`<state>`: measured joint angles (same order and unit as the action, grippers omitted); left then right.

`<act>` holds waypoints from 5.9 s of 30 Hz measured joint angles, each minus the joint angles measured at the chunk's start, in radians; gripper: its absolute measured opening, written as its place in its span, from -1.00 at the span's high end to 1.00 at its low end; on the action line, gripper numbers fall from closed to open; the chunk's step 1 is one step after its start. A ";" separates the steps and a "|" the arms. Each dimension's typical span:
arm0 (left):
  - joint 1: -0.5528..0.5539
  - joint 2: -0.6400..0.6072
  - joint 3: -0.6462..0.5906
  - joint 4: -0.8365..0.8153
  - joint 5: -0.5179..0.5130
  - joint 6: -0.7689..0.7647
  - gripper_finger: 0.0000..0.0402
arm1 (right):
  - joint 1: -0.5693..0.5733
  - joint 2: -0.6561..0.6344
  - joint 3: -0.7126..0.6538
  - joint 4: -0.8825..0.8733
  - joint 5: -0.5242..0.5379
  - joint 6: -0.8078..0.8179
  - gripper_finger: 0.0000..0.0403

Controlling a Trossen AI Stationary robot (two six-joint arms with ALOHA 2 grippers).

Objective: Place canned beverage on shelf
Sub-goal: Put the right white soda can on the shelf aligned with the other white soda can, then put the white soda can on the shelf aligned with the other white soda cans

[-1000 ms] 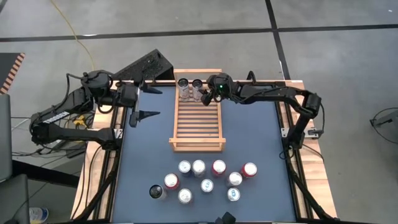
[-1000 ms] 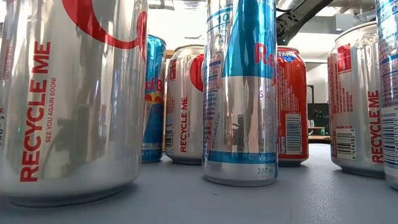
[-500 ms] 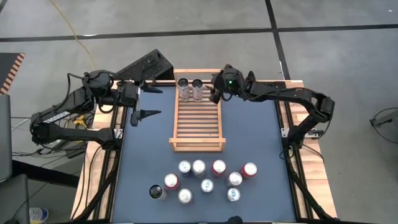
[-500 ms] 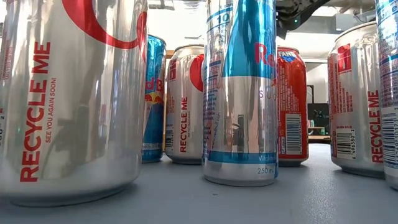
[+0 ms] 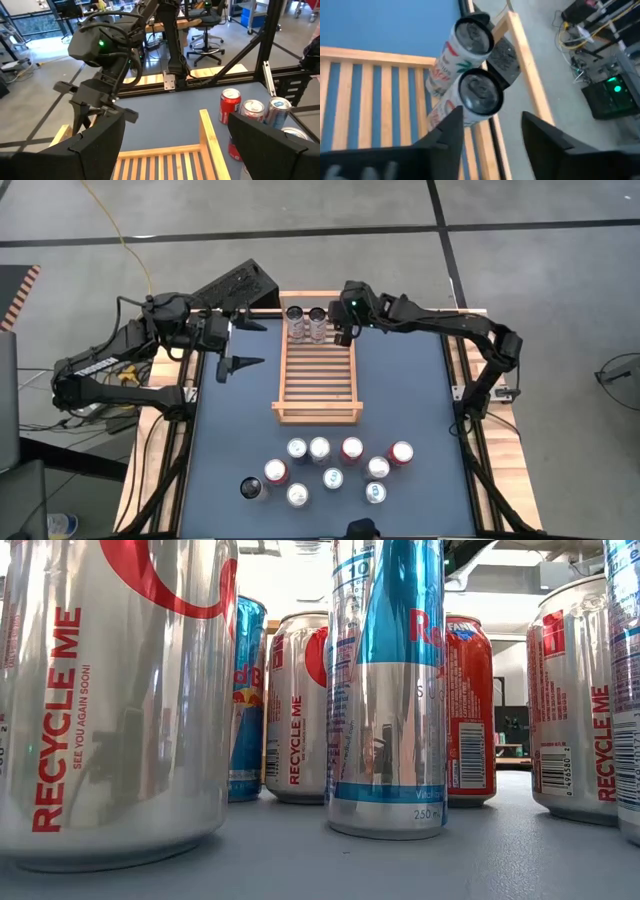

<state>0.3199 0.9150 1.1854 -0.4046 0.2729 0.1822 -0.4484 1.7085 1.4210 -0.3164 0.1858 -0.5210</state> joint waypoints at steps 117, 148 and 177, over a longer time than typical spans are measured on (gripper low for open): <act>0.063 0.822 0.003 0.510 -0.741 0.329 -0.70 | 0.114 -0.329 -0.021 -0.320 0.078 0.150 1.00; 0.066 0.822 0.004 0.416 -0.902 0.306 -0.70 | 0.121 -0.329 -0.021 -0.377 0.077 0.174 1.00; -0.387 0.056 0.005 -0.366 -0.262 -0.188 -0.70 | 0.229 -0.357 -0.020 -0.531 -0.055 0.246 1.00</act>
<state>-0.0673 0.9712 1.1900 -0.7709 0.0110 -0.0055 -0.2197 1.3518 1.4010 -0.8475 0.1308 -0.2752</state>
